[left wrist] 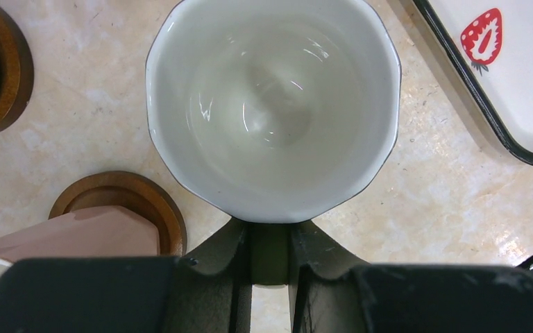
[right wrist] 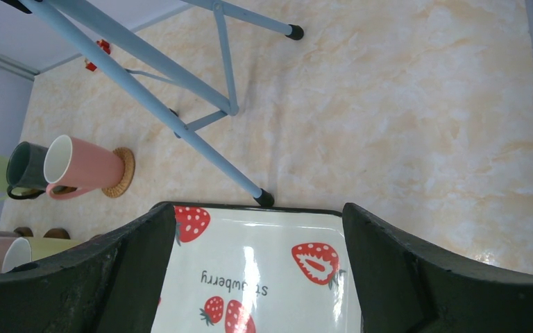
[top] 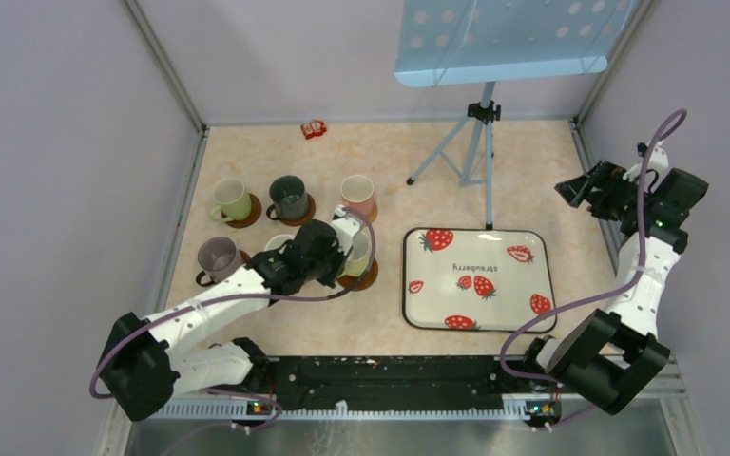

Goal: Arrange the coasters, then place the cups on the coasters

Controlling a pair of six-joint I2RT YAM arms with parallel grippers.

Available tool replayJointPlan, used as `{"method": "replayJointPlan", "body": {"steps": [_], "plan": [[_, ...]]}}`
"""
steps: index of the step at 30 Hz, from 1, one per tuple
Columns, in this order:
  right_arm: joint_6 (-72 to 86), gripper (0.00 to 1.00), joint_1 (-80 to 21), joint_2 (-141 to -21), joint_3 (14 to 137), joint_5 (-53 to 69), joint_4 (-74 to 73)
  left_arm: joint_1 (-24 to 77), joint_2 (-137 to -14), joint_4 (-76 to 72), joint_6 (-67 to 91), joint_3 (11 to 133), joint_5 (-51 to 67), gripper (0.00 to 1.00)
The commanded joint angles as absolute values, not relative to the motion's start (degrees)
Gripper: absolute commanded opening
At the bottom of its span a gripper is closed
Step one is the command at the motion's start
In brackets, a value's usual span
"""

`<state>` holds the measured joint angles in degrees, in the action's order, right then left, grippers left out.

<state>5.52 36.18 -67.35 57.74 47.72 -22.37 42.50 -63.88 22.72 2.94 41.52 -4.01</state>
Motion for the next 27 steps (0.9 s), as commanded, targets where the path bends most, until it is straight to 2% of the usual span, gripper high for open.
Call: {"method": "replayJointPlan", "body": {"steps": [1,9,16,23,27], "plan": [[4.4,0.89,36.6,-67.1,57.8,48.8,-21.2,42.5,-62.5,14.0,1.6,40.8,-4.2,0.00],[4.4,0.89,36.6,-67.1,57.8,48.7,-21.2,42.5,-64.6,14.5,2.5,38.9,-5.0,0.00],[4.4,0.89,36.6,-67.1,57.8,48.7,-21.2,42.5,-64.8,15.1,3.1,39.1,-4.4,0.07],[4.4,0.89,36.6,-67.1,57.8,48.7,-21.2,42.6,-64.1,17.1,3.6,39.5,-3.5,0.21],[4.3,0.89,36.6,-67.1,57.9,48.7,-21.3,42.5,-64.3,18.2,3.8,40.7,-3.3,0.38]]}}
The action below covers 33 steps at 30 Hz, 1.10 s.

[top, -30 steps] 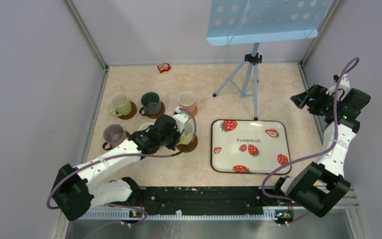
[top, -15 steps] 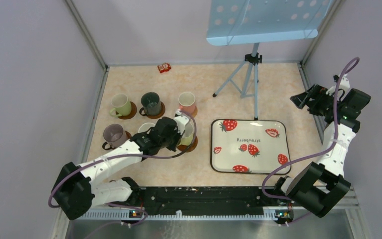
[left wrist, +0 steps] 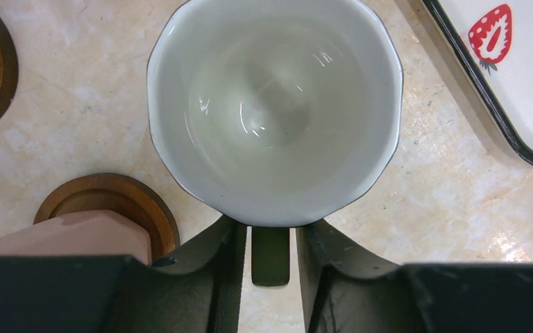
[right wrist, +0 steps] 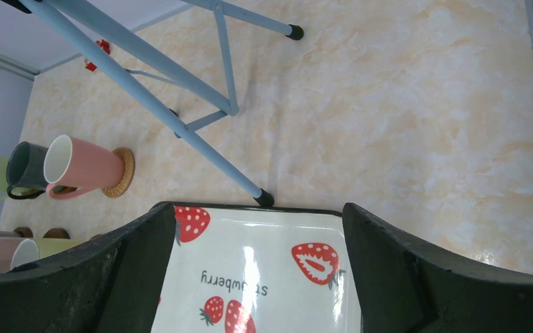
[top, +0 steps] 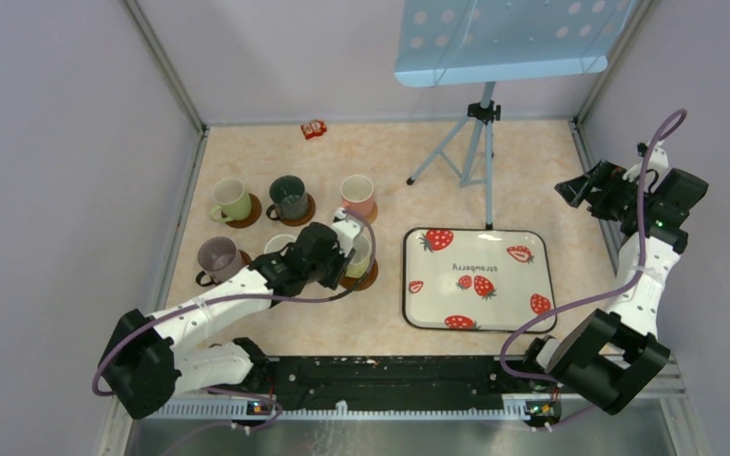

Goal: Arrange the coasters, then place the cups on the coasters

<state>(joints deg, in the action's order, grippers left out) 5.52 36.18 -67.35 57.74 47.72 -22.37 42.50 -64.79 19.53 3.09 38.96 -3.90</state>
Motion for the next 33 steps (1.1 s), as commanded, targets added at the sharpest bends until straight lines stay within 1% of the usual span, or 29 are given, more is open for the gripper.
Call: {"method": "replayJointPlan", "body": {"steps": [1,3,7,11,12,13,14,15,22,33], "plan": [[4.4,0.89,36.6,-67.1,57.9,48.7,-21.3,42.5,-64.4,18.4,3.8,40.8,-3.3,0.42],[4.3,0.89,36.6,-67.1,57.9,48.7,-21.3,42.5,-64.6,18.7,4.1,41.2,-3.2,0.50],[4.4,0.89,36.6,-67.3,58.1,48.7,-21.3,42.6,-64.6,19.6,4.5,41.9,-3.5,0.55],[4.4,0.89,36.6,-67.3,58.0,48.7,-21.3,42.5,-64.5,21.7,5.0,43.5,-3.0,0.64],[4.3,0.89,36.6,-67.3,58.1,48.7,-21.3,42.5,-64.3,22.4,5.1,44.0,-3.0,0.70],[4.3,0.89,36.6,-67.2,58.1,48.7,-21.4,42.6,-64.1,23.2,5.1,44.2,-3.1,0.79],[4.3,0.89,36.6,-67.2,58.0,48.7,-21.4,42.5,-63.9,24.1,5.0,44.6,-3.3,0.91],[4.2,0.89,36.6,-67.2,58.1,48.7,-21.4,42.5,-63.4,24.6,5.0,44.7,-3.6,0.98],[4.0,0.89,36.6,-67.2,57.7,49.0,-21.0,42.5,-59.7,27.2,4.3,46.5,-5.8,0.99],[2.1,0.89,33.2,-68.0,58.3,47.6,-22.2,41.9,-56.1,30.6,3.1,56.9,-8.3,0.99]]}}
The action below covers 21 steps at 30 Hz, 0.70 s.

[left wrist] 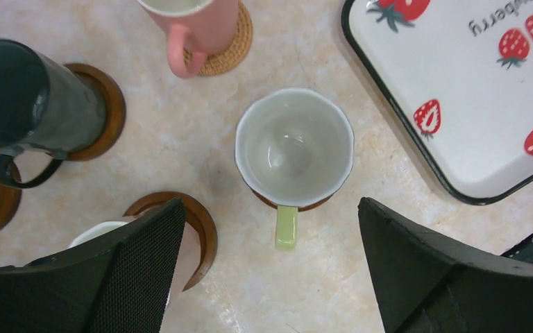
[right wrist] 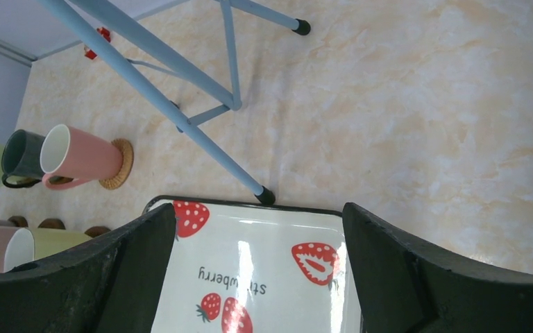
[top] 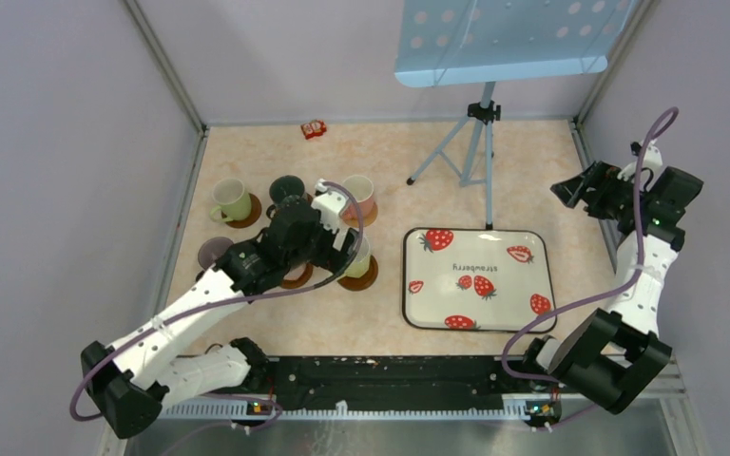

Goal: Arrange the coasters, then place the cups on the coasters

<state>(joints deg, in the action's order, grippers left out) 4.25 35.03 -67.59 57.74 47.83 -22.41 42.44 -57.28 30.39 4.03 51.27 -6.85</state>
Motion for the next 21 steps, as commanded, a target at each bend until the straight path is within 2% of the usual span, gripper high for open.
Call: {"method": "replayJointPlan", "body": {"steps": [1,8,15,18,21], "plan": [[1.7,0.89,32.6,-68.1,58.6,47.3,-22.5,41.6,-56.5,30.9,3.0,58.1,-8.3,0.99],[-6.2,0.88,24.4,-70.1,60.6,42.2,-27.8,34.2,-63.5,34.4,1.9,68.6,-1.8,0.99],[-20.5,0.88,19.5,-70.5,61.0,39.5,-37.4,20.8,-71.6,37.4,-1.6,79.7,16.1,0.99],[-25.1,0.88,18.1,-70.5,59.4,35.6,-39.3,14.6,-73.1,36.9,-1.8,80.1,25.6,0.99],[-28.0,0.87,16.6,-70.6,56.4,30.0,-38.7,10.9,-74.3,37.4,-1.7,79.3,29.7,0.99]]}}
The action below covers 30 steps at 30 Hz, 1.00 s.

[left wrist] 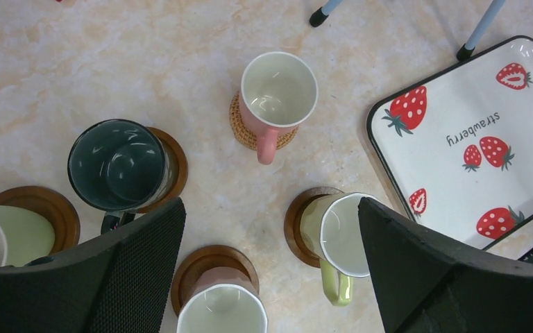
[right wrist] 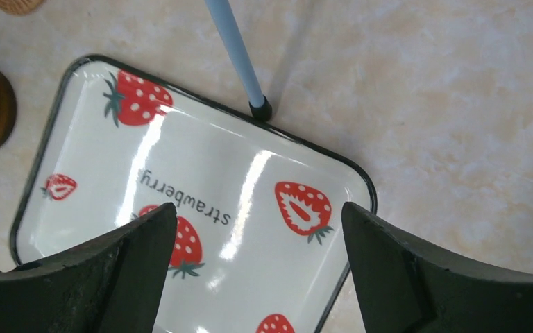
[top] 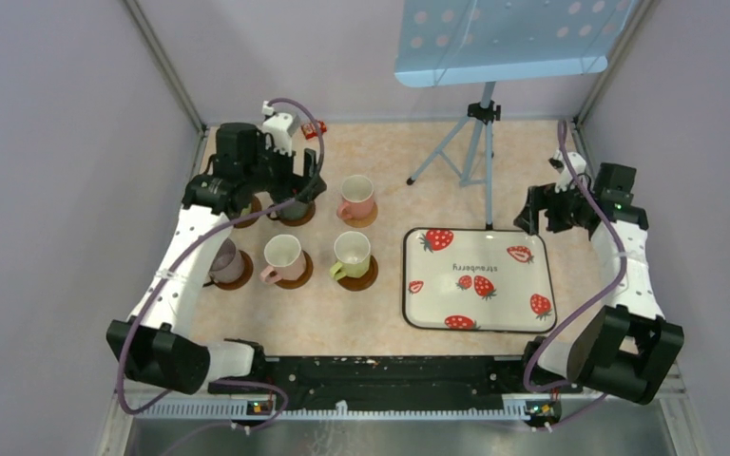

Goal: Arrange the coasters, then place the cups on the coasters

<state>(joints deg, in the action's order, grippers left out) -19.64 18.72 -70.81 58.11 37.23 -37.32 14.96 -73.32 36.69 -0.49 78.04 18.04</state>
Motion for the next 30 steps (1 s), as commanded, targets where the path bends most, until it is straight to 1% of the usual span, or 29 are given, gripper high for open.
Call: {"method": "replayJointPlan", "body": {"steps": [1,6,10,14,18,24,30], "plan": [[-28.3,0.87,16.5,-70.7,55.4,28.7,-38.0,9.9,-74.8,38.0,-2.0,79.1,30.5,0.99],[-27.1,0.86,16.5,-72.1,52.0,27.7,-35.2,3.3,-77.7,41.8,-5.6,79.7,32.0,0.99],[-25.6,0.85,16.5,-72.3,51.9,28.2,-34.6,-6.5,-80.6,45.3,-11.5,80.5,36.6,0.99],[-24.5,0.85,16.5,-71.3,52.8,28.2,-35.5,-13.8,-79.8,45.2,-15.0,79.2,36.3,0.99],[-23.0,0.86,16.0,-70.0,53.4,29.3,-36.8,-16.0,-79.9,45.4,-18.7,76.7,32.0,0.99],[-21.3,0.86,12.9,-66.9,51.6,26.7,-36.9,-17.9,-78.6,46.1,-21.1,71.7,29.6,0.99],[-18.2,0.87,12.2,-64.0,48.5,26.1,-33.9,-17.9,-75.7,44.3,-18.3,68.2,31.0,0.99]]}}
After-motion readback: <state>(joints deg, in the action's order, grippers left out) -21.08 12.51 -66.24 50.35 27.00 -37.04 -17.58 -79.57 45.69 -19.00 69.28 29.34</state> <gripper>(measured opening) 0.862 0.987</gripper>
